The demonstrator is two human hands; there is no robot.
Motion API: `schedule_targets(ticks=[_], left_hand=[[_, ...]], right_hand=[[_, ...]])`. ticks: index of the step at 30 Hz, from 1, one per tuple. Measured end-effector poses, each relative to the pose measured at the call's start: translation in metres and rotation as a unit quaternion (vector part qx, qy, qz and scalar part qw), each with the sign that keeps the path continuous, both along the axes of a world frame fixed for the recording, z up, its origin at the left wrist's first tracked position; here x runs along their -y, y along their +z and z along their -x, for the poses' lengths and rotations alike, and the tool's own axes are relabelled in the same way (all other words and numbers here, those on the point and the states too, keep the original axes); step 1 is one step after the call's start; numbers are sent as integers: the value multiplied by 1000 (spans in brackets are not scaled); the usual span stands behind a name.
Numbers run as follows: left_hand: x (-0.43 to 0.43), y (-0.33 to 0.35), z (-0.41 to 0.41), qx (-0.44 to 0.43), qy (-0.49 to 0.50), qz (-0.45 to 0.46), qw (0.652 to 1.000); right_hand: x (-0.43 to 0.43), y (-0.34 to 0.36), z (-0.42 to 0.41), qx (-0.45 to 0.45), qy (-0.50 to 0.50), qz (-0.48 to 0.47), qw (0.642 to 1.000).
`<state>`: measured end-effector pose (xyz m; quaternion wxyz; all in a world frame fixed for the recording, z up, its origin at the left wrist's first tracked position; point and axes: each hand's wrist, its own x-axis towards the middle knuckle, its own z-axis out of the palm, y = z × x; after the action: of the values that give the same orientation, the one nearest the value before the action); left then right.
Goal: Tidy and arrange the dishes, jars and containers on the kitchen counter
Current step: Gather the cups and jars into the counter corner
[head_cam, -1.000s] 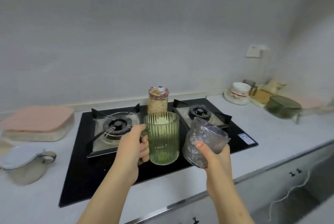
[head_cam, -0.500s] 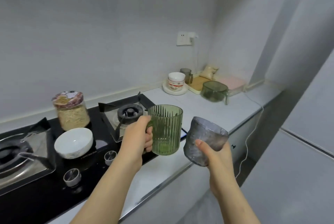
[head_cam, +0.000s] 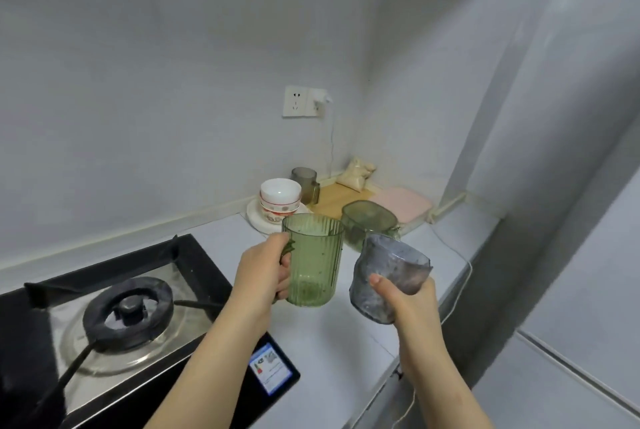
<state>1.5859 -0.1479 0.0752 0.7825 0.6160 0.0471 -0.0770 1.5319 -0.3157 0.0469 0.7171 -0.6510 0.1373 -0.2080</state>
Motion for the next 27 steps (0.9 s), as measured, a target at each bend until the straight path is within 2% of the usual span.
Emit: schedule_targets(ticks=[5, 11, 18, 22, 27], left_hand=[[38, 3, -62, 3, -13, -22, 1000], [53, -2, -108, 4, 8, -33, 999], [68, -3, -161, 23, 86, -42, 995], [96, 1, -197, 15, 136, -41, 990], [136, 7, -242, 3, 176, -52, 983]], right_hand=[[34, 2, -65, -9, 17, 5, 1000], [51, -3, -134, 24, 20, -57, 998], [71, -3, -216, 51, 74, -70, 994], [103, 3, -268, 26, 107, -60, 992], [146, 15, -324, 43, 124, -55, 990]])
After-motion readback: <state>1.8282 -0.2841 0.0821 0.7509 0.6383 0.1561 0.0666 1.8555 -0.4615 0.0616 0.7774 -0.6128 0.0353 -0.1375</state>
